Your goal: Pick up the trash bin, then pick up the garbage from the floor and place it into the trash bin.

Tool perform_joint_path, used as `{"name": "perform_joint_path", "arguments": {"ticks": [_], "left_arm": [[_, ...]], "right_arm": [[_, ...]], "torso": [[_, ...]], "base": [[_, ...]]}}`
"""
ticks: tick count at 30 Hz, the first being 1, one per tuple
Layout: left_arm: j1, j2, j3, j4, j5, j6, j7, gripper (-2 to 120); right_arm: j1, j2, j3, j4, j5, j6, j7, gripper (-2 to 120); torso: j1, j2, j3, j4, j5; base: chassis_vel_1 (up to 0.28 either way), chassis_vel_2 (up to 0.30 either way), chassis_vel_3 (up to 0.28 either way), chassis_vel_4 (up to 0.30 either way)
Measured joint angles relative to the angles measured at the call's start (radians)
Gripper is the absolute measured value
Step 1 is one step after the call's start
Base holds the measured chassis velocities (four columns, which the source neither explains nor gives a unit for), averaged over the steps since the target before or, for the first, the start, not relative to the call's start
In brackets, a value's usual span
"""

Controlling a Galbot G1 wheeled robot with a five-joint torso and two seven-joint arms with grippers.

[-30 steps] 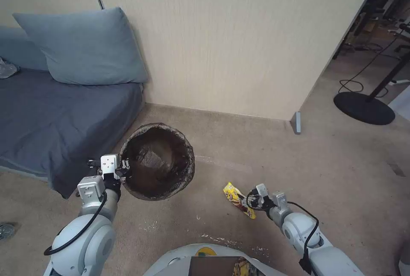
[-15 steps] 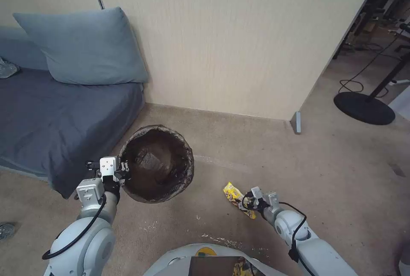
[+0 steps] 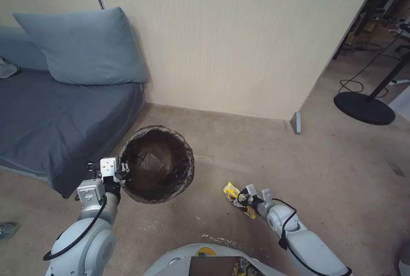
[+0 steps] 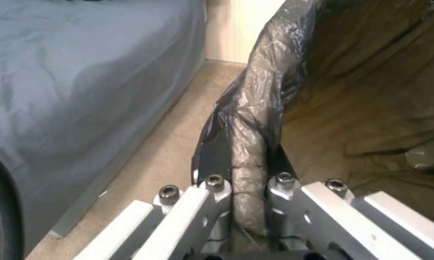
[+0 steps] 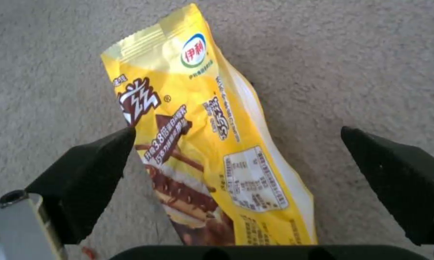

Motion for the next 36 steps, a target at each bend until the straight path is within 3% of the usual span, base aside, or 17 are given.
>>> {"name": "perform_joint_path", "arguments": {"ticks": [29, 36], "left_arm": [[0.004, 0.005, -0.003, -0.003, 0.0, -0.002, 0.0, 2], [0.003, 0.006, -0.002, -0.003, 0.0, -0.001, 0.0, 2]], "right_arm": [[0.009, 0.081, -0.003, -0.061, -0.055, 0.006, -0.007, 100], [0.003, 0.08, -0.001, -0.059, -0.056, 0.007, -0.01, 86]], "torso": [[0.0, 0.0, 0.0, -0.0003, -0.0006], [0.0, 0.0, 0.0, -0.0005, -0.0007]], "base": [[0.0, 0.0, 0.0, 0.0], [0.0, 0.0, 0.0, 0.0]]}}
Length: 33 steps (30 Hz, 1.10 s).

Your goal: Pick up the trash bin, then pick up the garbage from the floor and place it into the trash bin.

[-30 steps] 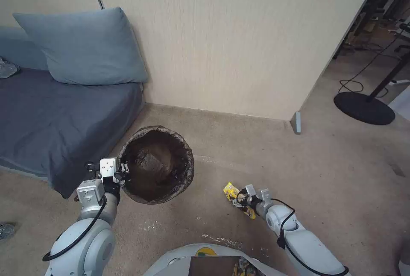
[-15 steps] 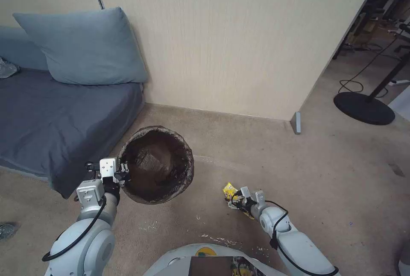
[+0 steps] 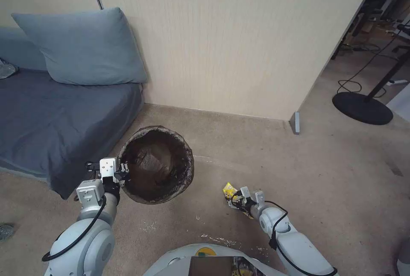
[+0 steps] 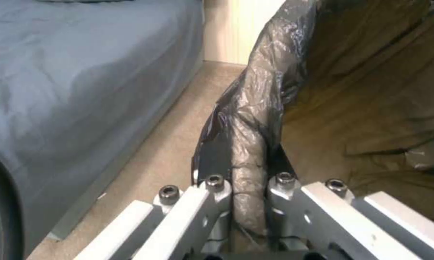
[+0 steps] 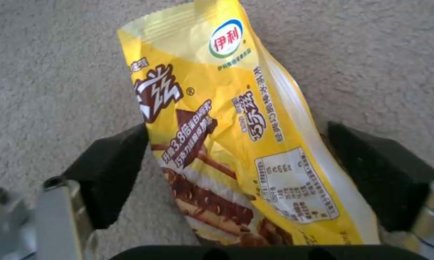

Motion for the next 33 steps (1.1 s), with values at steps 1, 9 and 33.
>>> {"name": "perform_joint_path", "arguments": {"ticks": [1, 9, 33], "left_arm": [[-0.001, 0.0, 0.0, 0.0, 0.0, 0.0, 0.0, 2], [-0.005, 0.003, 0.001, 0.003, -0.001, 0.0, 0.0, 2], [-0.013, 0.004, 0.001, 0.001, -0.005, -0.002, 0.001, 2]], "right_arm": [[-0.002, -0.002, 0.001, 0.002, 0.0, 0.0, 0.0, 82], [-0.011, -0.011, 0.003, 0.017, 0.001, -0.001, 0.003, 62], [-0.054, 0.016, 0.107, 0.111, 0.001, 0.016, 0.017, 0]], "torso": [[0.0, 0.0, 0.0, 0.0001, 0.0002], [0.0, 0.0, 0.0, 0.0005, 0.0011], [0.0, 0.0, 0.0, 0.0006, 0.0011]], "base": [[0.0, 0.0, 0.0, 0.0], [0.0, 0.0, 0.0, 0.0], [0.0, 0.0, 0.0, 0.0]]}}
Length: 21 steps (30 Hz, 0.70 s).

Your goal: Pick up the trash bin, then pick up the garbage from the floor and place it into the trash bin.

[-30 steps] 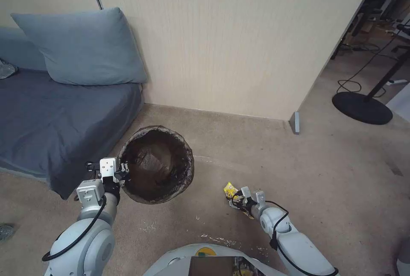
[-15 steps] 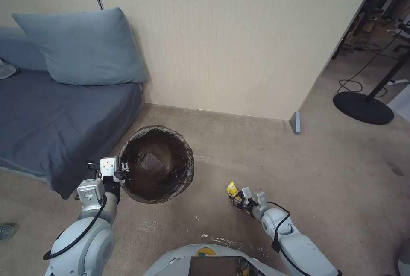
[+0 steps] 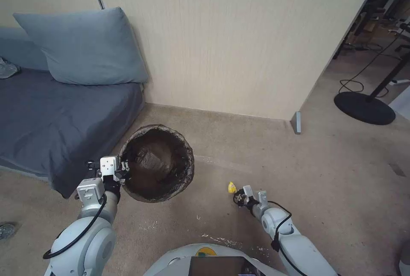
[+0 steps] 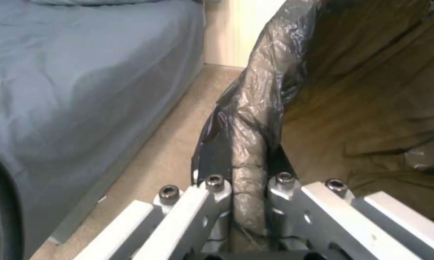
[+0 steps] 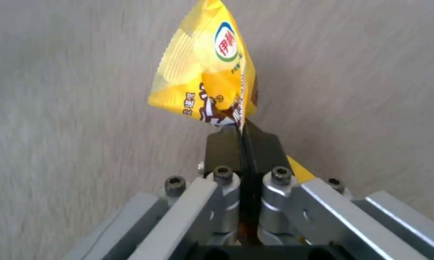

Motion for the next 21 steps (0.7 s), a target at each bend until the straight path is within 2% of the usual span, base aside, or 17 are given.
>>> {"name": "perform_joint_path", "arguments": {"ticks": [5, 8, 10, 12, 14, 16, 17, 18, 21], "left_arm": [[0.002, 0.001, 0.0, -0.005, 0.0, 0.002, 0.0, 2], [0.001, 0.0, 0.006, -0.008, 0.001, 0.01, 0.0, 2], [-0.001, 0.0, 0.007, -0.008, 0.001, 0.012, 0.001, 2], [-0.005, 0.0, 0.01, -0.006, 0.003, 0.013, 0.001, 2], [-0.007, 0.0, 0.011, -0.004, 0.003, 0.014, 0.001, 2], [-0.015, 0.0, 0.015, 0.005, 0.004, 0.017, 0.001, 2], [-0.018, 0.0, 0.015, 0.008, 0.005, 0.018, 0.001, 2], [-0.018, 0.0, 0.015, 0.008, 0.005, 0.018, 0.001, 2], [-0.022, 0.0, 0.02, 0.013, 0.007, 0.022, 0.001, 2]], "right_arm": [[-0.037, -0.027, 0.067, 0.122, 0.004, 0.005, -0.001, 0], [-0.083, -0.102, 0.144, 0.314, 0.048, -0.008, -0.007, 0], [-0.091, -0.119, 0.157, 0.355, 0.063, -0.014, -0.008, 0], [-0.112, -0.17, 0.193, 0.473, 0.116, -0.033, -0.006, 0], [-0.117, -0.186, 0.201, 0.514, 0.131, -0.039, -0.006, 0], [-0.121, -0.231, 0.229, 0.638, 0.175, -0.056, -0.004, 0], [-0.119, -0.242, 0.233, 0.681, 0.194, -0.067, -0.004, 0], [-0.119, -0.242, 0.233, 0.681, 0.194, -0.067, -0.004, 0], [-0.077, -0.28, 0.23, 0.803, 0.265, -0.11, -0.003, 0]], "torso": [[0.0, 0.0, 0.0, -0.0004, 0.0002], [0.0, 0.0, 0.0, -0.0004, -0.0004], [0.0, 0.0, 0.0, -0.0007, 0.0], [0.0, 0.0, 0.0, -0.0003, -0.0006], [0.0, 0.0, 0.0, -0.0005, 0.0001], [0.0, 0.0, 0.0, -0.0002, -0.0013], [0.0, 0.0, 0.0, -0.0002, -0.0003], [0.0, 0.0, 0.0, -0.0002, -0.0003], [0.0, 0.0, 0.0, -0.0002, -0.0004]], "base": [[0.0, 0.0, 0.0, 0.0], [0.0, 0.0, 0.0, 0.0], [0.0, 0.0, 0.0, 0.0], [0.0, 0.0, 0.0, 0.0], [0.0, 0.0, 0.0, 0.0], [0.0, 0.0, 0.0, 0.0], [0.0, 0.0, 0.0, 0.0], [0.0, 0.0, 0.0, 0.0], [0.0, 0.0, 0.0, 0.0]]}}
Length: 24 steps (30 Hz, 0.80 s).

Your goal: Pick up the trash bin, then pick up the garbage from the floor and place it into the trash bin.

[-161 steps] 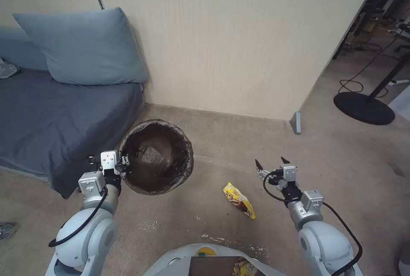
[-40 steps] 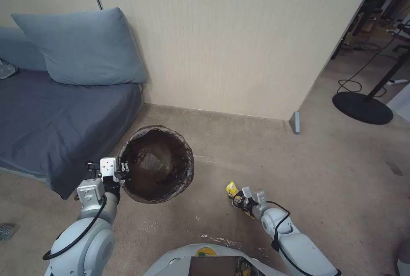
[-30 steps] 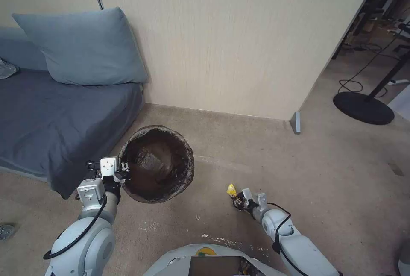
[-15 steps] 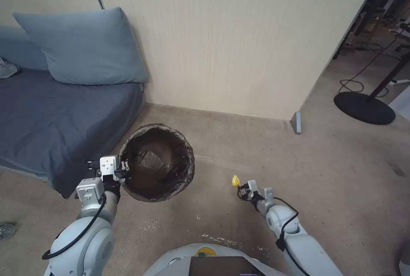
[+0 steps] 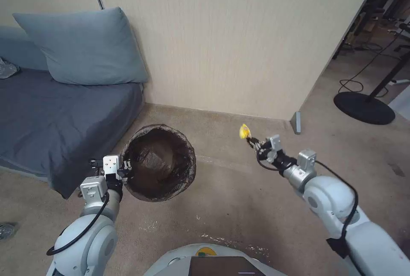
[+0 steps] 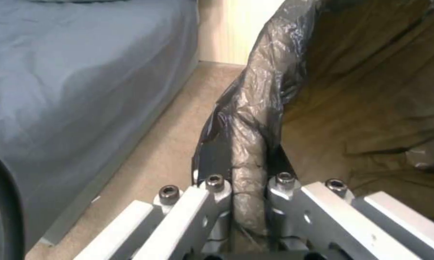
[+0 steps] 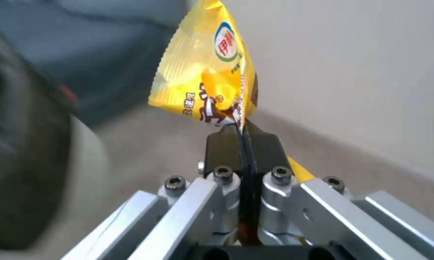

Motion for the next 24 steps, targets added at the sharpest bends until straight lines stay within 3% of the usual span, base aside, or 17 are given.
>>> {"name": "perform_joint_path", "arguments": {"ticks": [7, 13, 20, 24], "left_arm": [[0.001, -0.002, 0.009, 0.004, 0.008, 0.003, 0.0, 2], [-0.002, -0.008, 0.014, 0.004, 0.01, 0.012, 0.0, 2], [0.001, -0.007, 0.02, 0.004, 0.02, 0.017, 0.001, 2], [0.008, -0.012, 0.024, 0.005, 0.032, 0.017, 0.002, 2]], "right_arm": [[0.143, -0.043, -0.089, 0.086, 0.105, -0.063, 0.01, 0], [0.339, -0.073, -0.3, 0.136, 0.227, -0.104, 0.08, 0], [0.459, -0.09, -0.443, 0.152, 0.281, -0.124, 0.096, 0], [0.596, -0.078, -0.574, 0.141, 0.315, -0.14, 0.127, 0]], "torso": [[0.0, 0.0, 0.0, 0.0, 0.0], [0.0, 0.0, 0.0, 0.0001, 0.0], [0.0, 0.0, 0.0, -0.0003, -0.0001], [0.0, 0.0, 0.0, 0.0, 0.0]], "base": [[0.0, 0.0, 0.0, 0.0], [0.0, 0.0, 0.0, 0.0], [0.0, 0.0, 0.0, 0.0], [0.0, 0.0, 0.0, 0.0]]}}
